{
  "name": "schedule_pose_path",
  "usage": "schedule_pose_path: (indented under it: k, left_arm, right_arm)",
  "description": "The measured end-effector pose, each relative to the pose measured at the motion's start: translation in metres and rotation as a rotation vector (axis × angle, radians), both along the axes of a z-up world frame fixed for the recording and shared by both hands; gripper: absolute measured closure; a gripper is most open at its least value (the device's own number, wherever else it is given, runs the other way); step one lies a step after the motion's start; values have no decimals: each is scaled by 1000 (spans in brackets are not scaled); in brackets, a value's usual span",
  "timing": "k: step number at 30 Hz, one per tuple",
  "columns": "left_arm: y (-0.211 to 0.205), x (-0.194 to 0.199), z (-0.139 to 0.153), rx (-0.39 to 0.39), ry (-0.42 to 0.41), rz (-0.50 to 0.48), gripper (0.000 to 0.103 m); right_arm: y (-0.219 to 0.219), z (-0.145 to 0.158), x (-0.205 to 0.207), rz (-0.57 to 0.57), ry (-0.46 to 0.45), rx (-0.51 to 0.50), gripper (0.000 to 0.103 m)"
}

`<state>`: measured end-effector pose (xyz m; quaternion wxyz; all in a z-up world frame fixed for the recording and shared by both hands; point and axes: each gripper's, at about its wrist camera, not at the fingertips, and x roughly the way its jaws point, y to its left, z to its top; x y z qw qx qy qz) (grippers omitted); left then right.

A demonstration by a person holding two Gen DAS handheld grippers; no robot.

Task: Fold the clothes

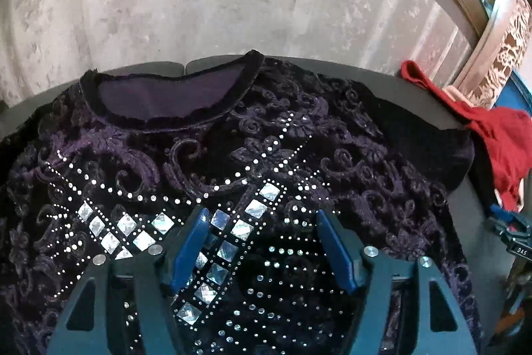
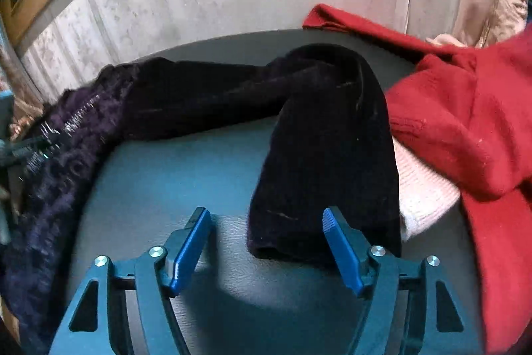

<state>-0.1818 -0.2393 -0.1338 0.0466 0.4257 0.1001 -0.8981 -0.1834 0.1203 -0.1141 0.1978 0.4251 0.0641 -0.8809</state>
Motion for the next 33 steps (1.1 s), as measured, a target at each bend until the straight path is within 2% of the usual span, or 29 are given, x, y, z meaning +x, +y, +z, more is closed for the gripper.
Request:
schedule_pose_path:
  k: [2,3,4,5,7,9,11,12,15,17,19,21,24,26,28,29,30,32,33]
  left_arm:
    - [0,1,1,4,4,5,34]
    - [-1,2,1,5,5,7,34]
    - [-1,3,1,7,7,10,34]
    - [0,4,2,8,8,10,34]
    - [0,3,-1,3,8,10,34]
    - [0,1,-2,1,7,9,34]
    - [1,-1,-3,0,6,7,34]
    - [1,-1,-3,-1,6,7,34]
    - [0,1,-2,0,6,2,34]
    - [1,2,-2,0,6,0,34]
    - [0,2,-2,-1,6,-2,34]
    - [0,2,-2,0,7,-2,34]
    - [-1,2,-2,2,8,-3,34]
    - [-2,2,-3,4,8,-4,34]
    - [-2,2,-2,7,8,-5,34]
    - [-1,3,-2,7,9,-5,34]
    - [-1,3,-2,6,10,-5,34]
    - [-1,3,-3,6,11,-5,34]
    - [-1,3,-3,6,11,-5,34]
  right_arm:
    - [-2,1,-2,-11,6,18,45]
    - [-3,2,-3,-13,7,23,59]
    - [-4,3,-3,-16,9,29,85]
    - [-4,5,-3,-16,5,35,92]
    - [-5,15,6,-4,42,122,92]
    - [-4,27,13,-6,114,262,92]
    - [11,46,10,-44,164,322,92]
    - [22,60,4,-72,177,309,92]
    - [52,102,-12,-137,184,146,92]
    - [56,134,-22,-165,301,229,92]
    - [53,141,-37,-164,352,387,91]
    - [53,131,-53,-143,290,504,90]
    - [60,111,-53,-156,233,561,88]
    - [75,99,-46,-189,180,500,75]
    - [89,91,-34,-211,128,344,46]
    - [97,88,-27,-235,105,253,44]
    - [108,85,-18,-263,70,108,43]
    - [130,75,-4,-291,-15,-253,42]
    - [140,63,2,-307,-76,-463,38]
